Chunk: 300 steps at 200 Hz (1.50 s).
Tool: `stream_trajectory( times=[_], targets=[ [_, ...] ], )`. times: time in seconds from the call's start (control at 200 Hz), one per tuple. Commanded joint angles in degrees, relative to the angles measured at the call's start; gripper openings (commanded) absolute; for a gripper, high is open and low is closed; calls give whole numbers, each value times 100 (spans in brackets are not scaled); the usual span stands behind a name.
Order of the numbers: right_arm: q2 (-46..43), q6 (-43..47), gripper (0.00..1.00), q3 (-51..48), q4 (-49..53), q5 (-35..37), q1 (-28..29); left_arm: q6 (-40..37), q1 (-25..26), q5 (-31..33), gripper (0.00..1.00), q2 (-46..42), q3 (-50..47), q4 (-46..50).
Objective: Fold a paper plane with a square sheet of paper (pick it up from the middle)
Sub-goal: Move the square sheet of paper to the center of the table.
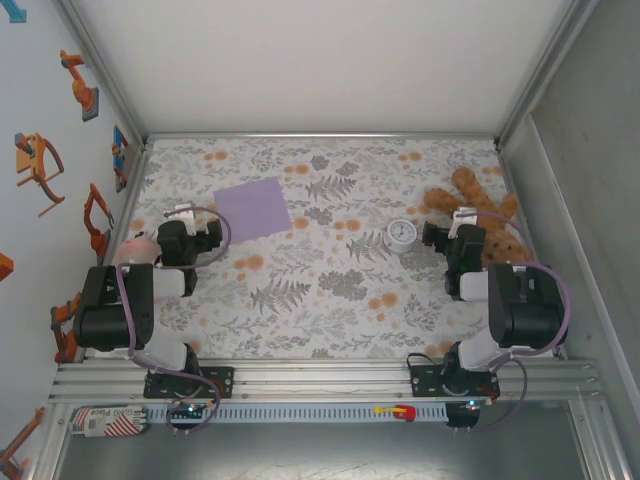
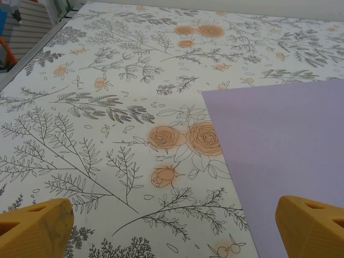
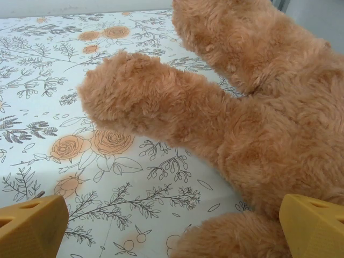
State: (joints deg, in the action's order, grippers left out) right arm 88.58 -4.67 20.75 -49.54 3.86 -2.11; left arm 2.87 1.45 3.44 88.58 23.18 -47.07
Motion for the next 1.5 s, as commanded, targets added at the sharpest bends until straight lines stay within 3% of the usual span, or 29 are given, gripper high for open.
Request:
stream_trajectory(
  times=[0.0,1.107,1.177,1.322,1.497],
  targets=[
    [-25,-7,99,157,-11,-14,-34,-82,-14,20,96,-27,65,-13],
    [-334,45,99,54,1,-156,-23,-92,37,149,96,-142,27,-18],
    [-717,44,99,100,409,-24,-12,3,39,430,96,-430,43,272],
    [-1480,-334,99,869,2354,564,101,498,30,908,96,-1151,842,2446],
    [-1466,-1740,100,2419,4687,395,123,1749,38,463,96,-1617,1847,4307]
  ],
)
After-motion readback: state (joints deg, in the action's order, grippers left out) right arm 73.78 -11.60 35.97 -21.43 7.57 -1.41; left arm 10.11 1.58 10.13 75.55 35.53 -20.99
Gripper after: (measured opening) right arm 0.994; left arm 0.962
